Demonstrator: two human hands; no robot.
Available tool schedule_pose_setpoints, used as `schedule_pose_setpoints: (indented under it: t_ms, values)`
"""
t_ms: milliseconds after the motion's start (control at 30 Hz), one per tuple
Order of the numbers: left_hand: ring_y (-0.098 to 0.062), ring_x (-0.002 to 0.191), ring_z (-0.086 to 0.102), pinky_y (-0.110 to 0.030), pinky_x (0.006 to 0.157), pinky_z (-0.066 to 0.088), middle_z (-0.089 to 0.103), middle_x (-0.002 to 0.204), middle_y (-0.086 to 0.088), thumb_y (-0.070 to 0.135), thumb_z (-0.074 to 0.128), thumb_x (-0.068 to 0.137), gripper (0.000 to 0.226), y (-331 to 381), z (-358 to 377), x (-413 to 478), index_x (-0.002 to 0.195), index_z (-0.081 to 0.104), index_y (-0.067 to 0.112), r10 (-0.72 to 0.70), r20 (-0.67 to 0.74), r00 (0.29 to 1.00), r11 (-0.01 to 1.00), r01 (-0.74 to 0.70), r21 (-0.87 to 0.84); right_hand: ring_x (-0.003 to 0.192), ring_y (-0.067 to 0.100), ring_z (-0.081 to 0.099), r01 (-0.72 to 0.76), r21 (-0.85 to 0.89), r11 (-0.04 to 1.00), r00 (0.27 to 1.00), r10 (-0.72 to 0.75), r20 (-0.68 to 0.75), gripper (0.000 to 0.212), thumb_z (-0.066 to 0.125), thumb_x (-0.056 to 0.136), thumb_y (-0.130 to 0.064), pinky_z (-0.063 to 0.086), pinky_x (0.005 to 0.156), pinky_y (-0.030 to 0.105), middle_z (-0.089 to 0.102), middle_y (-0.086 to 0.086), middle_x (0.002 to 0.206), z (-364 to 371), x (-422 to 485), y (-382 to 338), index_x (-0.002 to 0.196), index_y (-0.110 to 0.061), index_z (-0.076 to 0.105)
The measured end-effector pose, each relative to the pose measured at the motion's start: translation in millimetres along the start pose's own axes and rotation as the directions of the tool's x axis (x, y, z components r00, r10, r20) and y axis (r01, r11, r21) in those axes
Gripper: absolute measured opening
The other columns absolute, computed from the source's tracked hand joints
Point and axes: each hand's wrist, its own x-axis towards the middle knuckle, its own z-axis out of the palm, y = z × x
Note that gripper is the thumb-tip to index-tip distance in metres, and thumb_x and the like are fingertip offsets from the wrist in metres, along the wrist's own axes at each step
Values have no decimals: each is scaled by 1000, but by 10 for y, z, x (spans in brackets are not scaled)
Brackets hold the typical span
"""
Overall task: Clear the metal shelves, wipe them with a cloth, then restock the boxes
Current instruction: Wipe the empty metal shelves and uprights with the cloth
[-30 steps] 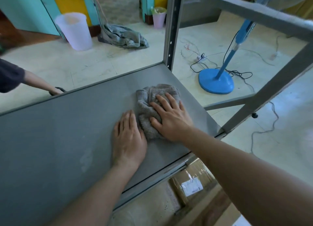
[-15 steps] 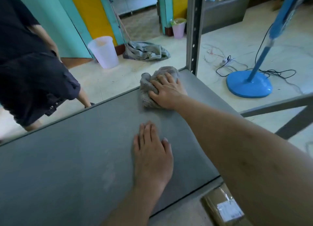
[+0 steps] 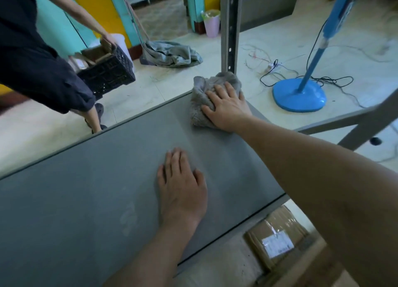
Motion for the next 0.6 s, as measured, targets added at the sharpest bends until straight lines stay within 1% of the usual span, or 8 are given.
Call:
schedule_pose_setpoints:
  t_ms: [67,133,167,300,400,467,500,600]
  values:
    - [-22,153,19,-42,124,13,30,163,-7,37,27,96,65,-19,4,3,153,35,7,-10,-6,1000,1000,10,4,156,23,-5,9,5,1000,1000,-9,11,65,25,100,-66,5,124,57,9,-4,170,-40,-285,66,156,-35,27]
    - [-29,148,32,-48,120,24,43,155,-14,36,29,90,66,7,18,-13,144,47,3,1,-34,999,1000,0,9,156,21,-8,-11,16,1000,1000,11,24,66,24,100,-66,3,124,57,6,-6,170,-94,-693,171,158,-34,25]
    - [-31,146,35,-49,118,26,46,152,-16,34,32,89,65,-5,29,-6,141,50,1,-1,-47,999,1000,2,10,156,21,-9,-19,20,1000,1000,19,25,66,23,100,-66,1,125,56,5,-6,170,-107,-898,194,158,-34,23]
    - [-32,147,34,-48,120,22,45,153,-17,32,36,87,65,-8,40,11,141,50,0,-1,-40,999,1000,1,-5,157,23,-6,-47,-70,996,998,44,-48,65,17,101,-65,-4,125,53,11,-3,170,-141,-1798,327,158,-35,25]
    - [-31,148,30,-47,121,20,41,155,-17,29,40,91,60,-11,48,15,143,48,1,-4,-29,1000,1000,4,1,157,20,-5,-40,-132,990,999,38,-20,65,15,101,-65,-7,126,49,13,-5,170,-198,-2281,517,158,-36,26]
    - [-33,147,31,-48,121,21,42,154,-18,27,43,92,57,-22,54,8,142,49,0,8,-50,999,1000,-9,-7,157,17,-7,-43,-126,991,999,41,-17,65,14,101,-65,-9,126,46,12,-8,170,-218,-2432,577,158,-36,26]
    - [-33,147,33,-47,120,21,43,154,-18,29,40,90,60,-20,60,15,142,50,0,18,-67,998,1000,-19,-18,157,16,-7,-62,-112,992,998,60,-25,66,15,100,-65,-8,126,45,12,-8,169,-211,-2450,587,158,-36,27]
    - [-32,146,33,-46,120,21,43,153,-17,31,36,88,63,-49,70,18,141,50,0,24,-84,996,998,-28,-51,157,16,-3,-115,-77,990,991,110,-71,66,18,98,-64,-2,126,48,17,-9,168,-173,-2411,502,156,-36,32]
